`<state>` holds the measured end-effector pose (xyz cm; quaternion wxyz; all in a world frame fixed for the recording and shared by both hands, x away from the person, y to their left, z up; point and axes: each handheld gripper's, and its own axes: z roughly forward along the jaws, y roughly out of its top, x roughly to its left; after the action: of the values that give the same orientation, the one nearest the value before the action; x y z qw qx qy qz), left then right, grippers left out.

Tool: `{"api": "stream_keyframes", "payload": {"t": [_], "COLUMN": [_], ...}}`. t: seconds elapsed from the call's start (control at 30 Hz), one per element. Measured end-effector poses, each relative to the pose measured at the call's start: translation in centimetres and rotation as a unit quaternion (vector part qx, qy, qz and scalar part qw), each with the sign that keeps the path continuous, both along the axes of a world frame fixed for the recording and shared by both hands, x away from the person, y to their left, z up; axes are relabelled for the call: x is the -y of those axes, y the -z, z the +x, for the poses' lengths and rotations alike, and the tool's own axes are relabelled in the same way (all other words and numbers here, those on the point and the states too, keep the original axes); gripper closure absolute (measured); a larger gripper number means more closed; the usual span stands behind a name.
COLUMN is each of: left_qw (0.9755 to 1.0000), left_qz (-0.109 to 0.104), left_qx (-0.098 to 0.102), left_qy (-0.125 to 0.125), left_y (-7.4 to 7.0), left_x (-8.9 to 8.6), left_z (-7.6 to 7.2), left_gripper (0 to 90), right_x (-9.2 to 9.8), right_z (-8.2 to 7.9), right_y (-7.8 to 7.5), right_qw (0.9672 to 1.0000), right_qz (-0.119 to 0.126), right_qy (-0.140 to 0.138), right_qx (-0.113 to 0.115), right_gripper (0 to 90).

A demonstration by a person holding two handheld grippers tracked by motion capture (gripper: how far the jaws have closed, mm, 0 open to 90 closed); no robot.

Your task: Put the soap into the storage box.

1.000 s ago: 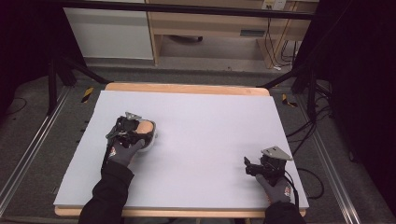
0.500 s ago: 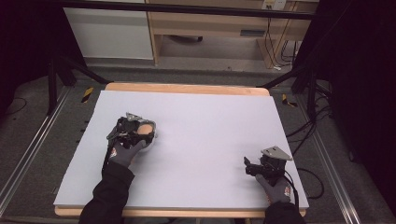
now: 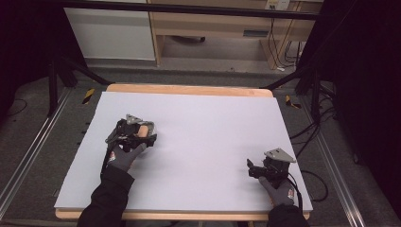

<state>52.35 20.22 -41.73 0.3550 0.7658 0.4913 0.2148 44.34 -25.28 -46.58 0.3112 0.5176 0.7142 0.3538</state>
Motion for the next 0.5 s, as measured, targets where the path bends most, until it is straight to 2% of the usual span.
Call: {"api": "stream_keyframes", "payload": {"t": [0.2, 0.4, 0.5], "left_qw": [0.9995, 0.9989, 0.9988], "left_qz": [-0.011, -0.009, 0.000], "left_qx": [0.006, 0.007, 0.010], "left_qy": [0.028, 0.046, 0.049], "left_y": [-0.1, 0.5, 0.5], "left_x": [-0.1, -0.6, -1.1], "left_z": [-1.6, -3.3, -4.2], "left_gripper": [21.5, 21.2, 21.1], "right_x": [-0.1, 0.0, 0.0], "right_z": [0.0, 0.0, 0.0], "right_y": [0.1, 0.2, 0.2], "right_qw": [1.0000, 1.0000, 1.0000], "right_qz": [0.000, 0.000, -0.001], "right_qy": [0.000, 0.003, 0.003], "right_qx": [-0.003, -0.003, -0.004], "right_gripper": [5.8, 5.6, 5.5]}}
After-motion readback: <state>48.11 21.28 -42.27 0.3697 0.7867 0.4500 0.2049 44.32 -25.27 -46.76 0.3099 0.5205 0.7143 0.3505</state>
